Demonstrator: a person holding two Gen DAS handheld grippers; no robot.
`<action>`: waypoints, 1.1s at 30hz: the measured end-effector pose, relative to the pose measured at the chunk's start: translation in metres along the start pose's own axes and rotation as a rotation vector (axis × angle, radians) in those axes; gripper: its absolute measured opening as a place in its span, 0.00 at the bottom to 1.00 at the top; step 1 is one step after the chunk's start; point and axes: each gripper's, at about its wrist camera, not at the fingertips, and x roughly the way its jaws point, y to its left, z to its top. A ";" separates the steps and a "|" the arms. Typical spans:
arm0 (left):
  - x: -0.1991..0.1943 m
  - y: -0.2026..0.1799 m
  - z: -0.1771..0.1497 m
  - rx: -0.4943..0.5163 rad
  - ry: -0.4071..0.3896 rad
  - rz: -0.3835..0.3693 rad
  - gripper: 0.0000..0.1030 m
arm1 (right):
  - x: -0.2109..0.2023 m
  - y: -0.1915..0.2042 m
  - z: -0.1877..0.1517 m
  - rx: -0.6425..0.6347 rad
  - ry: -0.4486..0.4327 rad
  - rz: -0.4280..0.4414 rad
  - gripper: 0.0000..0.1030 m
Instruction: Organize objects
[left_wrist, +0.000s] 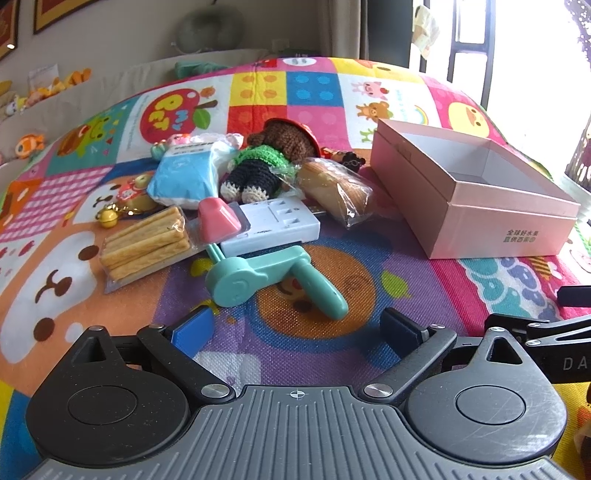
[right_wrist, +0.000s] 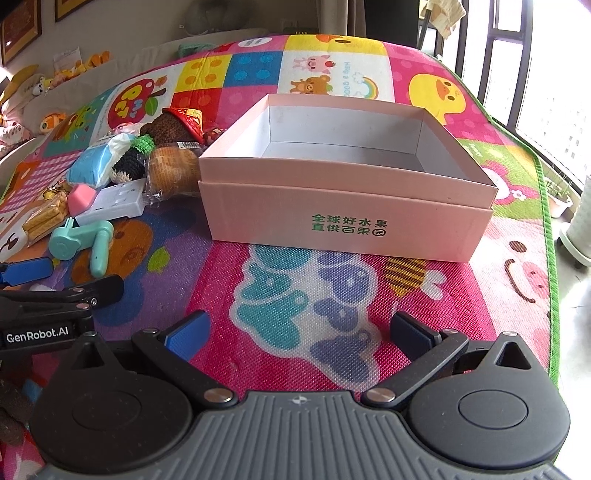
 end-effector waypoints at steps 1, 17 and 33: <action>-0.002 0.002 0.000 0.002 -0.003 -0.007 0.95 | 0.000 0.000 0.000 -0.001 0.000 0.001 1.00; 0.037 0.108 0.115 -0.101 -0.067 -0.004 0.95 | -0.046 0.013 0.007 -0.070 -0.160 0.111 1.00; 0.031 0.161 0.100 -0.223 -0.052 -0.186 0.53 | -0.032 0.067 0.150 -0.165 -0.105 0.348 1.00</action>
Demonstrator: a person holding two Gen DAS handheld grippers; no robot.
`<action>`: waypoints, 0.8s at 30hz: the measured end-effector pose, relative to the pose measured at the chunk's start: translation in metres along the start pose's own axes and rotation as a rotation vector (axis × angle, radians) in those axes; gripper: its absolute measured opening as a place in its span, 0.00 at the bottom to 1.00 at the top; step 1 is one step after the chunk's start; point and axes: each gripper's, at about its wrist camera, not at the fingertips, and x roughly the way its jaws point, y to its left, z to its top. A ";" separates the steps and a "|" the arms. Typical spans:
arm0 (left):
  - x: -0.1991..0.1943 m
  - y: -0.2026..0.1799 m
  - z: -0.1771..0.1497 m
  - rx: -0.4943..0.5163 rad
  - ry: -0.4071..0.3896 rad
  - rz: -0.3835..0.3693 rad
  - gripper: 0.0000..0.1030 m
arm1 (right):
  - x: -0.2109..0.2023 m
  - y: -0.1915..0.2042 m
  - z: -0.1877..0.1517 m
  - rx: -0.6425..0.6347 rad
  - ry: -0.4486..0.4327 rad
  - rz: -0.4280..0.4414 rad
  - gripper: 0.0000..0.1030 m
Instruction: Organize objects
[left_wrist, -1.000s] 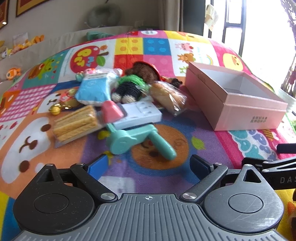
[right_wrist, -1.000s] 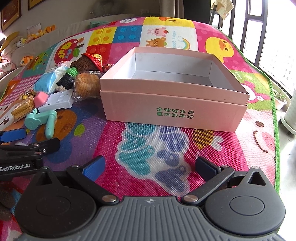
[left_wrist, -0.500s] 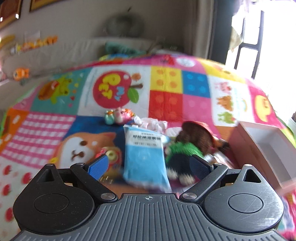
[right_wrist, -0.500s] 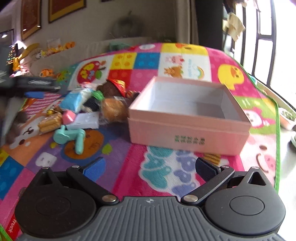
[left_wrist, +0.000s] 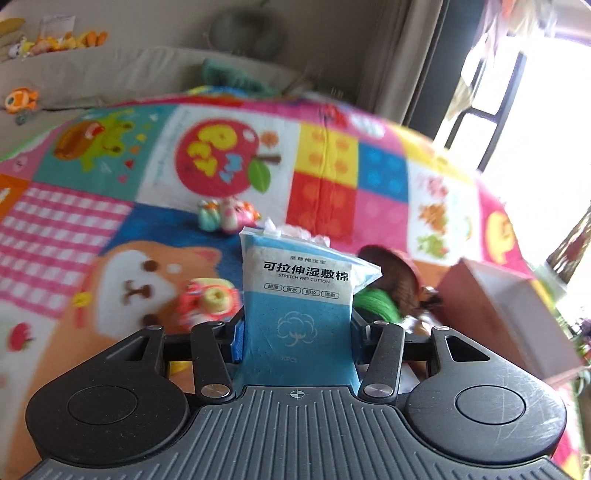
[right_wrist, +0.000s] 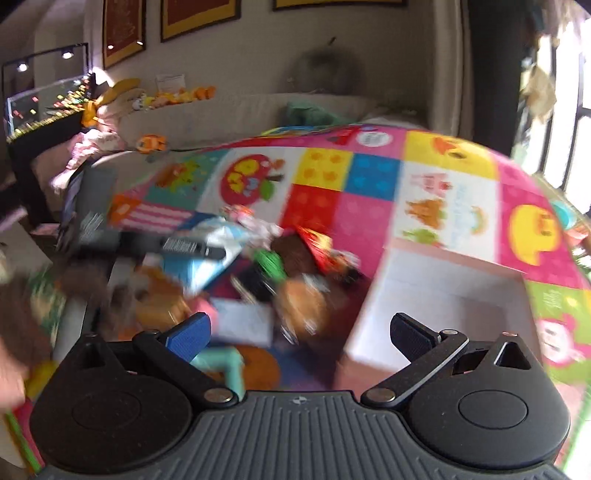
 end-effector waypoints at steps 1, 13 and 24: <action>-0.015 0.008 -0.002 -0.004 -0.018 0.000 0.53 | 0.021 -0.001 0.020 0.023 0.034 0.035 1.00; -0.078 0.086 -0.030 -0.101 -0.031 -0.009 0.53 | 0.314 0.102 0.152 -0.096 0.172 -0.148 0.90; -0.064 0.106 -0.040 -0.213 -0.028 -0.049 0.53 | 0.277 0.048 0.126 -0.053 0.352 -0.024 0.31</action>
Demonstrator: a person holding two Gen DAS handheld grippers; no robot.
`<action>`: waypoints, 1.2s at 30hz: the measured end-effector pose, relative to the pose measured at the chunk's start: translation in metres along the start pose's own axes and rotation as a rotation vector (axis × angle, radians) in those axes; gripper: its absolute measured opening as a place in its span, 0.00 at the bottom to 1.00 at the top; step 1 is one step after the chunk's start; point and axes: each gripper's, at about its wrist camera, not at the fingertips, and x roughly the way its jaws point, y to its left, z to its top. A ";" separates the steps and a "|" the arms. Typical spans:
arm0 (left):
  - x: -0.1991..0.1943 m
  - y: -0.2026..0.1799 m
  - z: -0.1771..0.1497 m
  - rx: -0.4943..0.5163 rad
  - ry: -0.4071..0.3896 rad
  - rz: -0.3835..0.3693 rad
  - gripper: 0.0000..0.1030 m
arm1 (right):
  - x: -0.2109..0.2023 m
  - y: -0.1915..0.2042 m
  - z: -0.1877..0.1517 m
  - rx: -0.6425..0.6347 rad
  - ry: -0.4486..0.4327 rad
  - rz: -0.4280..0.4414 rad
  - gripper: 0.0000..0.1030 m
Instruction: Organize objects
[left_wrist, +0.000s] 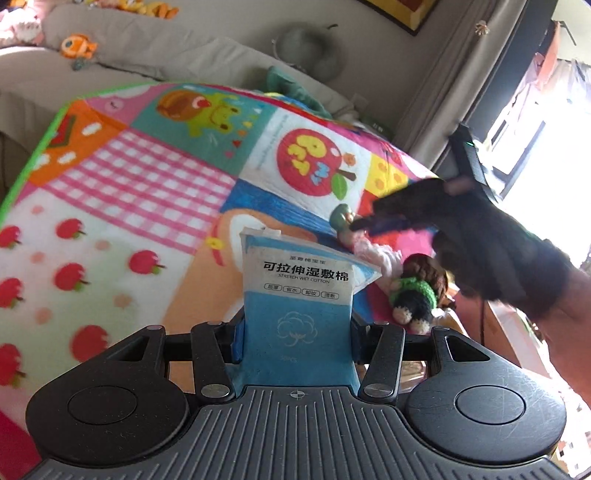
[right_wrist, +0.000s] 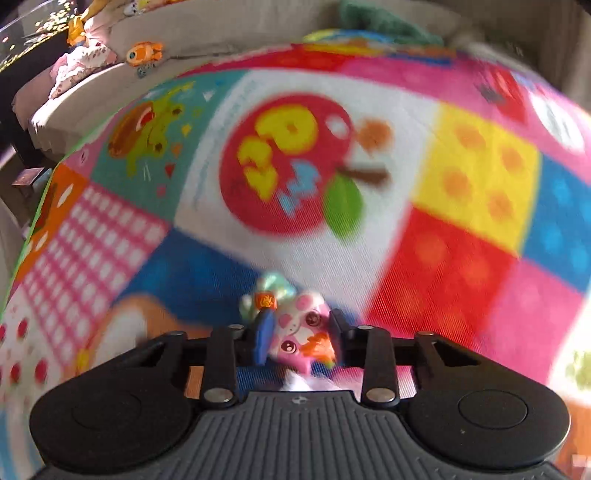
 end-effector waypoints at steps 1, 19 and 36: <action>0.003 -0.003 -0.001 0.002 0.003 -0.007 0.53 | -0.006 -0.006 -0.011 0.019 0.020 0.009 0.27; -0.013 0.005 -0.002 -0.035 -0.025 0.060 0.53 | 0.047 0.029 0.020 -0.020 0.010 -0.028 0.46; 0.012 -0.050 -0.040 0.024 0.084 -0.098 0.53 | -0.148 0.009 -0.165 -0.147 -0.131 0.079 0.66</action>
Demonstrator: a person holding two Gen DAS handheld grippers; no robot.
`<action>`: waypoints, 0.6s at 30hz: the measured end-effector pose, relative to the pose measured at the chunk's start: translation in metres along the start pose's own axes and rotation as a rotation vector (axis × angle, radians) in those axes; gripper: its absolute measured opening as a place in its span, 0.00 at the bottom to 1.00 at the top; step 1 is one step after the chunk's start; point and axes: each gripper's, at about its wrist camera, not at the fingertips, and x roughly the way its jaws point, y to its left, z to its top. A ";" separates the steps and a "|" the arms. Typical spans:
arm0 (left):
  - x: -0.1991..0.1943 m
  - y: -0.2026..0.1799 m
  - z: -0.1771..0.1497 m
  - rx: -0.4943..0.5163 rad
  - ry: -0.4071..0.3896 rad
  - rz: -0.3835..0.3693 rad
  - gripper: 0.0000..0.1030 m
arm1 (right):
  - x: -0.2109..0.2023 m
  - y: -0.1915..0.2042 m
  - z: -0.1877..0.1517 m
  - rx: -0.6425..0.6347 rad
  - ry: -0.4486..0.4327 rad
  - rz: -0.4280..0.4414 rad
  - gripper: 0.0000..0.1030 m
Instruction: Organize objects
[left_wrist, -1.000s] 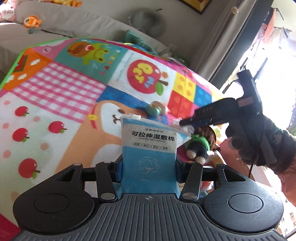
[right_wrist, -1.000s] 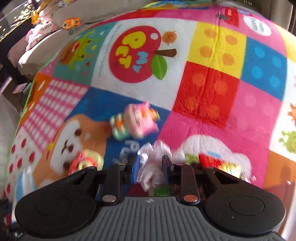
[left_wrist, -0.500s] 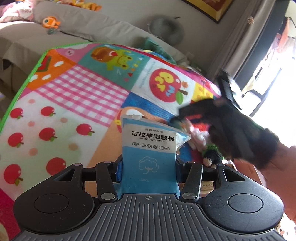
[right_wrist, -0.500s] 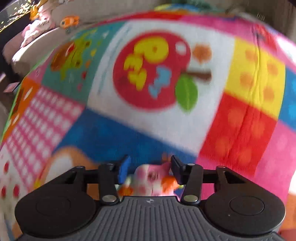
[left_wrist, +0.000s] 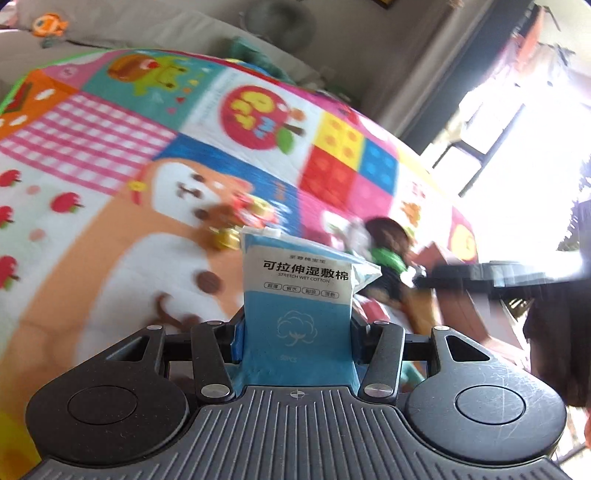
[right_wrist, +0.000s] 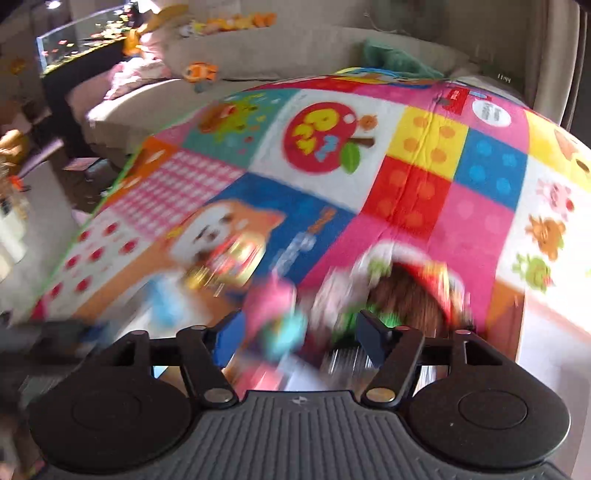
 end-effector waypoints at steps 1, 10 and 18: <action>0.000 -0.007 -0.004 0.011 0.015 -0.018 0.53 | -0.008 0.002 -0.015 -0.007 0.017 0.011 0.68; -0.037 -0.031 -0.015 0.062 -0.027 0.054 0.53 | -0.005 0.019 -0.100 0.093 -0.044 -0.028 0.78; -0.074 -0.051 -0.028 0.165 -0.094 0.242 0.53 | 0.033 0.025 -0.083 0.100 -0.056 -0.043 0.69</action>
